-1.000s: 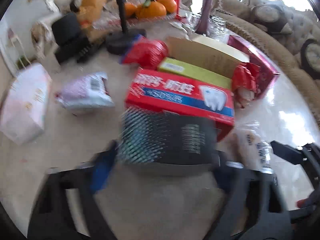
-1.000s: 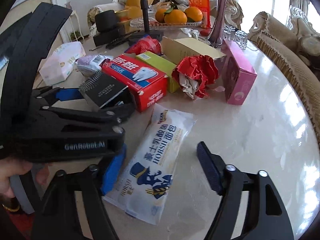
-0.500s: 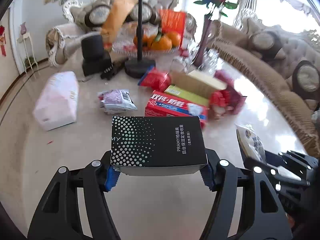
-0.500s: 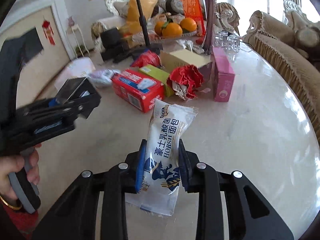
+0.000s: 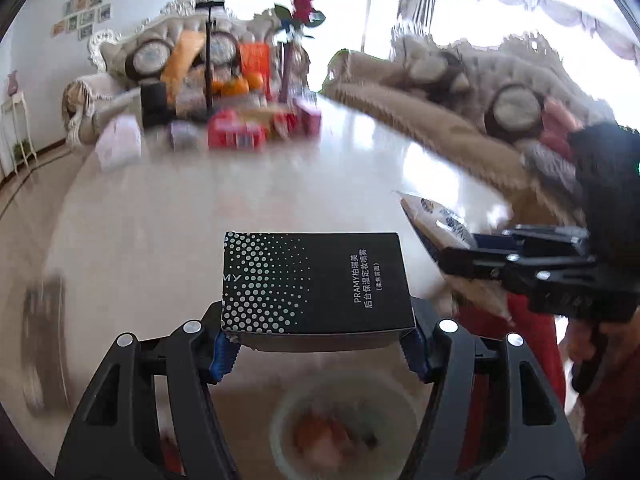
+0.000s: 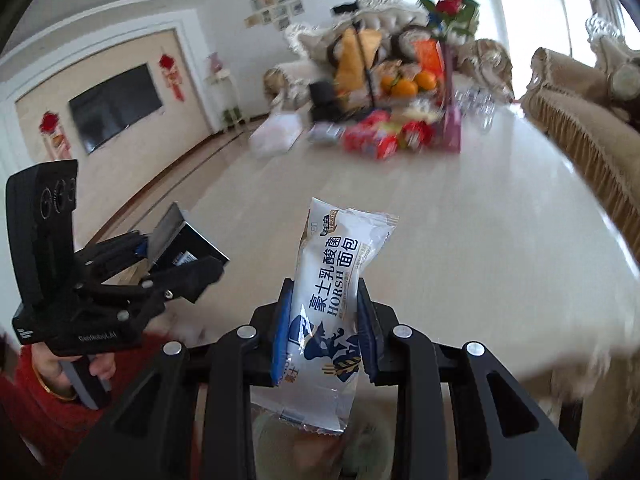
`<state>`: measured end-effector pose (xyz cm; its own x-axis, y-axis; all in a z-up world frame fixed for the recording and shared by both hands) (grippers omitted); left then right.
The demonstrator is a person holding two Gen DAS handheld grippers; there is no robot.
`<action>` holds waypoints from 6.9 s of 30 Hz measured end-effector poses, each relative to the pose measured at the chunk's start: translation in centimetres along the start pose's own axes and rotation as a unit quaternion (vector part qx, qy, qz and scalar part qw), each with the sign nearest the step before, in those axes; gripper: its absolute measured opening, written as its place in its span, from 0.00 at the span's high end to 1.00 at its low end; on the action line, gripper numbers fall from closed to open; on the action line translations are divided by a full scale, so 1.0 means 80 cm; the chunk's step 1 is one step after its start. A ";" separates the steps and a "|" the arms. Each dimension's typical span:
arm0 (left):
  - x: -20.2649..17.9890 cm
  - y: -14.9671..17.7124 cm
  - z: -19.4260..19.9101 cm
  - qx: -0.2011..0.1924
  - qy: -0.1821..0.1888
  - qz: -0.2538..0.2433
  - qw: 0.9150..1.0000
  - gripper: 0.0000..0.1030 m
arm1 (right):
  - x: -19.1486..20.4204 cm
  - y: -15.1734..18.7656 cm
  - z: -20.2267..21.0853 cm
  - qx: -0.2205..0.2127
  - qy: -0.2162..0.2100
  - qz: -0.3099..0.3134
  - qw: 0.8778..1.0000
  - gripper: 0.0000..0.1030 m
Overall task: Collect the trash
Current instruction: 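Carry both items over the wastebasket and open both tools to drop them, then grasp the purple snack packet with the left tool while the right tool grasps the pink box, then carry both items over the wastebasket and open both tools to drop them, then grasp the red toothpaste box with the left tool while the right tool grasps the red crumpled wrapper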
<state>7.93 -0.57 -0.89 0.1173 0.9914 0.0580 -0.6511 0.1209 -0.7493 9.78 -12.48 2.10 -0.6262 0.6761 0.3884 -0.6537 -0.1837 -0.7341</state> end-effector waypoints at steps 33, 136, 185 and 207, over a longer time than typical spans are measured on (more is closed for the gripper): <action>-0.021 0.250 -0.112 0.220 -0.024 0.025 0.975 0.07 | -0.041 0.271 -0.096 0.203 0.081 -0.118 0.969 0.35; -0.044 0.251 -0.118 0.245 -0.010 0.016 0.969 0.50 | -0.031 0.242 -0.072 0.180 0.036 -0.163 0.969 0.75; 0.113 -0.281 -0.358 0.044 -0.062 0.057 0.995 0.07 | -0.245 -0.240 -0.152 -0.070 0.139 -0.052 0.986 0.30; 0.110 -0.303 -0.427 0.048 0.057 0.016 0.997 0.07 | -0.313 -0.279 -0.258 -0.013 0.158 -0.119 0.980 0.24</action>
<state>50.33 3.48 -4.77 0.1767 0.9833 -0.0437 -0.7243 0.0998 -0.6822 48.83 -10.55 -2.75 -0.2914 0.8857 0.3615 -0.7517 0.0218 -0.6592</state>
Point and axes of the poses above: each gripper's, at about its wrist camera, not at the fingertips, and z roughly against the way its jaws point, x to its left, y to its underside, the point moved 8 cm from there along -z, roughly the way its jaws point, and after that the axes turned 14 degrees about -y, right-handed, at the moved point
